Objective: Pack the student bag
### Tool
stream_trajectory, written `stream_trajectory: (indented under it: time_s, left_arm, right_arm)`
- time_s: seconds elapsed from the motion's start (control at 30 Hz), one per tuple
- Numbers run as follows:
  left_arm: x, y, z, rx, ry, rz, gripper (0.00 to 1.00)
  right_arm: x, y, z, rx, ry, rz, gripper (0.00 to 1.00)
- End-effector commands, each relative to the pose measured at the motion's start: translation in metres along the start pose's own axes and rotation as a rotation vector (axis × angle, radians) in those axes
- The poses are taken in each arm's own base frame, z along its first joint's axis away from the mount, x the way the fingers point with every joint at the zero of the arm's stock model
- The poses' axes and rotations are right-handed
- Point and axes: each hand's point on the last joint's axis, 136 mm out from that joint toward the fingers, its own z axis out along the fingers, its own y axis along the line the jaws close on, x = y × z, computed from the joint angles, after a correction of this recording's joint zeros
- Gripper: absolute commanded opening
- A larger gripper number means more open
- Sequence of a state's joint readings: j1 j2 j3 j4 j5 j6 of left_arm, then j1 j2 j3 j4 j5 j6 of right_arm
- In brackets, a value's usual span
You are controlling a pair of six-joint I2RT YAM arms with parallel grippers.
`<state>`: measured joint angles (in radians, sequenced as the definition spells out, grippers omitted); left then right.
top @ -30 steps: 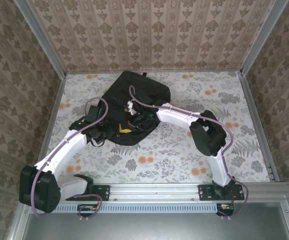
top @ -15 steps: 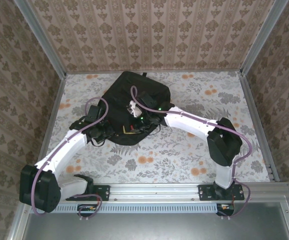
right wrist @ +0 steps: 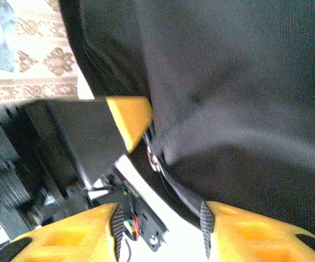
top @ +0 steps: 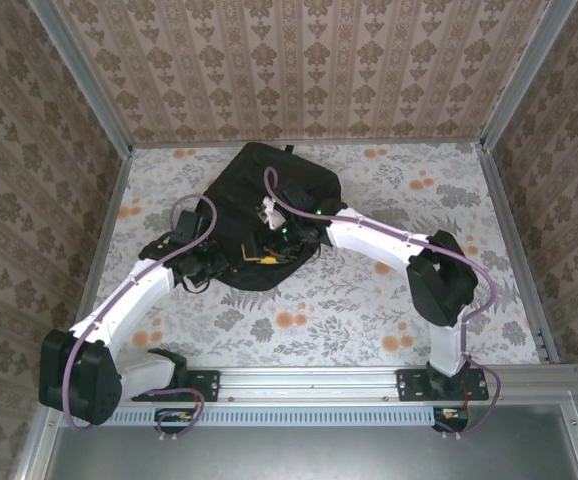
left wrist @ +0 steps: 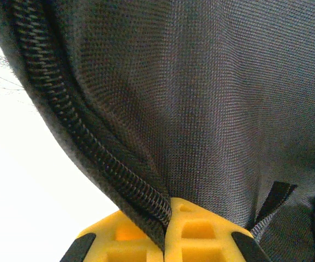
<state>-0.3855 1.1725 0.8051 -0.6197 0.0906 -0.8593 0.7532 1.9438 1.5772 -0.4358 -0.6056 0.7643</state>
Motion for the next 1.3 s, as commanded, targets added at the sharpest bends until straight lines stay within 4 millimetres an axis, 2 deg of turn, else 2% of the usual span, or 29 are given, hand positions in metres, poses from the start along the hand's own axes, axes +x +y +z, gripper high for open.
stream_trajectory:
  time_s: [0.0, 0.13, 0.27, 0.63, 0.77, 0.93, 1.13, 1.27]
  left_arm:
    - [-0.004, -0.005, 0.001, 0.028, -0.019, 0.011, 0.00]
    - [-0.003, -0.005, 0.001, 0.033, -0.022, 0.011, 0.00]
    - [-0.003, -0.005, -0.001, 0.042, -0.028, 0.008, 0.00]
    - [-0.004, -0.007, -0.002, 0.052, -0.036, 0.006, 0.00]
    - [-0.004, -0.008, -0.003, 0.057, -0.038, 0.005, 0.00]
    - [-0.003, -0.008, -0.001, 0.056, -0.036, 0.005, 0.00]
    - [-0.002, -0.008, 0.001, 0.055, -0.033, 0.006, 0.00]
    - [-0.002, -0.008, 0.001, 0.056, -0.035, 0.007, 0.00]
  right_arm:
    - [-0.007, 0.008, 0.010, -0.046, 0.071, 0.067, 0.47]
    - [-0.010, 0.002, 0.026, -0.033, 0.118, 0.138, 0.50]
    - [-0.010, -0.012, 0.033, -0.001, 0.135, 0.195, 0.55]
    - [-0.007, -0.010, 0.053, -0.054, 0.171, 0.270, 0.54]
    - [-0.015, -0.013, 0.060, -0.075, 0.156, 0.303, 0.48]
    - [-0.023, -0.002, 0.064, -0.130, 0.138, 0.305, 0.38]
    - [-0.024, 0.005, 0.059, -0.131, 0.133, 0.270, 0.18]
    - [-0.021, 0.003, 0.054, -0.095, 0.132, 0.215, 0.15]
